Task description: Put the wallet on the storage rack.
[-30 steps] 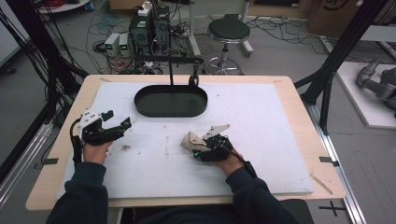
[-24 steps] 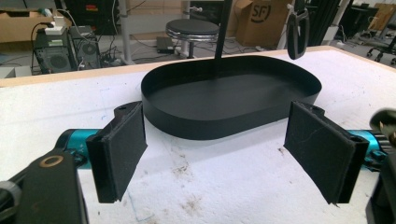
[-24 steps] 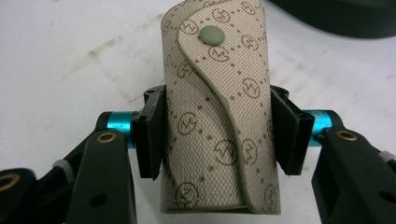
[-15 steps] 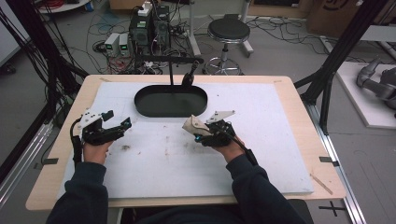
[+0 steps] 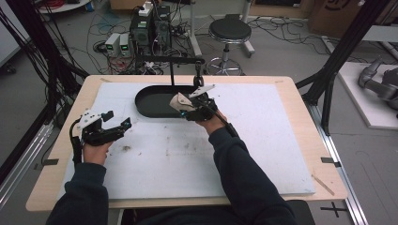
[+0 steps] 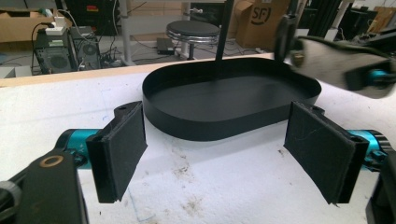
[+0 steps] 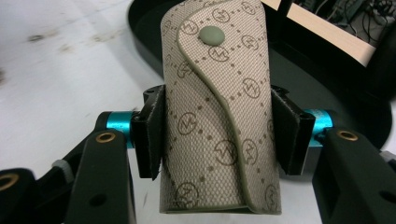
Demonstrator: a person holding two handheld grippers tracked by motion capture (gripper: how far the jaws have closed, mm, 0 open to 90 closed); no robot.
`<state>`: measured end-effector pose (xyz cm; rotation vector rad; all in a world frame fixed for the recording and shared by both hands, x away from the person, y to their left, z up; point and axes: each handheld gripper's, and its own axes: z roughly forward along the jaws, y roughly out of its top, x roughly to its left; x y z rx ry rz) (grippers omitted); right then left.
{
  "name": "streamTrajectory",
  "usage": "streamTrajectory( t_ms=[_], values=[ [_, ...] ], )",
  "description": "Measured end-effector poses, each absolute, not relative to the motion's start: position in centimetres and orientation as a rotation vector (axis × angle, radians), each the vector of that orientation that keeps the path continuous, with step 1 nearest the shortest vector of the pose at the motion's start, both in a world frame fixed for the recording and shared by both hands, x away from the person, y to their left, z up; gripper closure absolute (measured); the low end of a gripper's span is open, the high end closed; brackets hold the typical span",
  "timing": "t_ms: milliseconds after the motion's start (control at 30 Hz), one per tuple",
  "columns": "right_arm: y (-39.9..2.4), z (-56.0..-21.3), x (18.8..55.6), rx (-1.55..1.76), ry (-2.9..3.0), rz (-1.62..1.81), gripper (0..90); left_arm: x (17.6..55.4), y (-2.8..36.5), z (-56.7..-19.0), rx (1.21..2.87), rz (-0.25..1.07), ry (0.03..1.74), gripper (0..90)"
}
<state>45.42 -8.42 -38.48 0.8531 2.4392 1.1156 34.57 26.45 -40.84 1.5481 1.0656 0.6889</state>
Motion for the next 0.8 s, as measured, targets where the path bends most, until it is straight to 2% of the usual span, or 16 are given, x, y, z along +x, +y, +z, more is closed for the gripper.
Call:
streamTrajectory(
  t_ms=[433,800],
  values=[
    [-3.1,-40.1,50.1,0.921,2.421,1.053,43.9,34.5,26.7,-40.8,1.535,0.688,1.066,20.4],
    [-1.8,-42.9,52.0,1.006,2.416,0.910,41.1,34.4,26.5,-40.8,1.544,0.689,1.060,20.4]
  ],
)
